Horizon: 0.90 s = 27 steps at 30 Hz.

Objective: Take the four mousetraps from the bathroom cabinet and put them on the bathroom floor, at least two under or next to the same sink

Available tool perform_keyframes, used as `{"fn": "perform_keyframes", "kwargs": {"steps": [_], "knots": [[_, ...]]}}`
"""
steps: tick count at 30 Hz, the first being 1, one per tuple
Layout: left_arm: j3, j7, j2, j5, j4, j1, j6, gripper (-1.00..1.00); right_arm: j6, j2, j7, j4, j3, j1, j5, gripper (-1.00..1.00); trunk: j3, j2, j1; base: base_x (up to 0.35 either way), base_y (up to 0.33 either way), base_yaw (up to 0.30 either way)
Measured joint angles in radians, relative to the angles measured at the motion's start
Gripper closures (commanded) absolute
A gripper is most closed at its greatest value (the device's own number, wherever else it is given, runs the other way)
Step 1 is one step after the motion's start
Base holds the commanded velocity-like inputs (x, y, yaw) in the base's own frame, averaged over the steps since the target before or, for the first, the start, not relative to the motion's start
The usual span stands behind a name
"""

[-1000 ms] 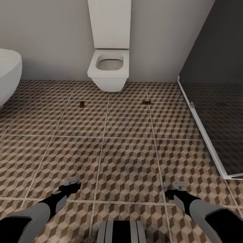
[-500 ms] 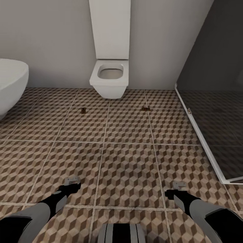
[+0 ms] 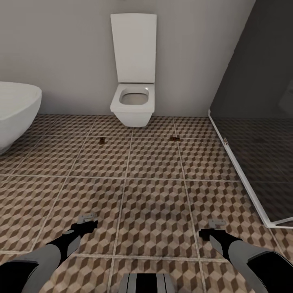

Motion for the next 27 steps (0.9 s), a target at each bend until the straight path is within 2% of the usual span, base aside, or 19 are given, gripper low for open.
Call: {"fn": "perform_keyframes", "kwargs": {"steps": [27], "knots": [[0.001, 0.001, 0.001, 0.0, 0.0, 0.0, -0.001, -1.0, 0.0, 0.0, -0.001, 0.0, 0.0, 0.0, 0.0, -1.0, 0.104, 0.006, -0.012, 0.0, 0.0, 0.0]]}}
